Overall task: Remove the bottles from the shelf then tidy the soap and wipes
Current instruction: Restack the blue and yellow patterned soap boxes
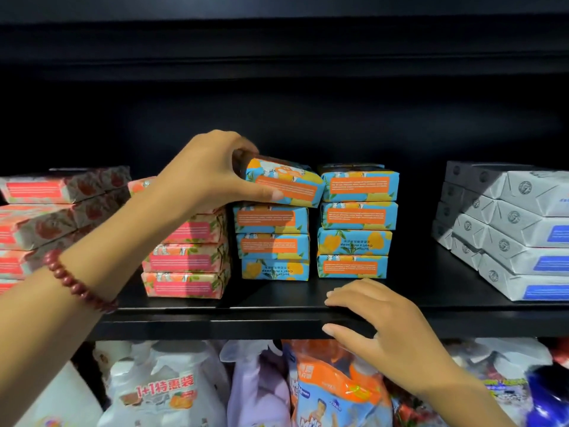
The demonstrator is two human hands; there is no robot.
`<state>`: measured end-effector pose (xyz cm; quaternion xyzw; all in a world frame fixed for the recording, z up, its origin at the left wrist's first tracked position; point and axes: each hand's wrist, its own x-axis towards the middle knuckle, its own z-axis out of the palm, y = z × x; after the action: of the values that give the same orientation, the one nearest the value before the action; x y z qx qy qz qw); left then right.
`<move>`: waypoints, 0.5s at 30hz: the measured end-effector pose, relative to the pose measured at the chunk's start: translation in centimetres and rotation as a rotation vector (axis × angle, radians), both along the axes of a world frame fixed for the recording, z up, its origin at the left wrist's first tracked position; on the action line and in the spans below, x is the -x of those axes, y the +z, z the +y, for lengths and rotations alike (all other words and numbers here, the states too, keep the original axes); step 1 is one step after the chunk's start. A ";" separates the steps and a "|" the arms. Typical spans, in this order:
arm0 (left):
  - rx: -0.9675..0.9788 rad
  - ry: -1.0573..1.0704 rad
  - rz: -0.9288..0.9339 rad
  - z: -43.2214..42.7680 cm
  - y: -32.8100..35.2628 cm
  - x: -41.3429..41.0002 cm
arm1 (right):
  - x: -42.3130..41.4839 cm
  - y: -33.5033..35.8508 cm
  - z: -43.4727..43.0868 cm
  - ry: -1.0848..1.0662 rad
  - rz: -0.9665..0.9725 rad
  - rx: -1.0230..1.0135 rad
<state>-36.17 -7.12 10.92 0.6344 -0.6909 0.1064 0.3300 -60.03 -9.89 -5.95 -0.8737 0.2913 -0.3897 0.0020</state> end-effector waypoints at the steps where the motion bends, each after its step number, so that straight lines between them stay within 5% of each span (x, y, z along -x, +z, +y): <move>1: -0.006 0.007 -0.027 -0.1 -0.1 0.0 | 0.0 0.0 0.0 -0.001 0.000 0.009; 5: 0.009 0.040 -0.184 0.1 -1.0 0.4 | 0.1 0.0 0.0 -0.006 0.006 0.048; 11: 0.382 -0.026 -0.354 0.8 -4.0 1.2 | 0.0 -0.1 -0.1 -0.008 0.002 0.108; 15: 0.466 -0.039 -0.441 0.3 -5.2 0.6 | 0.0 -0.3 -0.1 -0.006 0.002 0.115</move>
<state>-36.76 -6.83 5.69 0.4902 -0.7147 0.3903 0.3107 -60.03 -10.03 -6.21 -0.8719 0.2711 -0.4048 -0.0497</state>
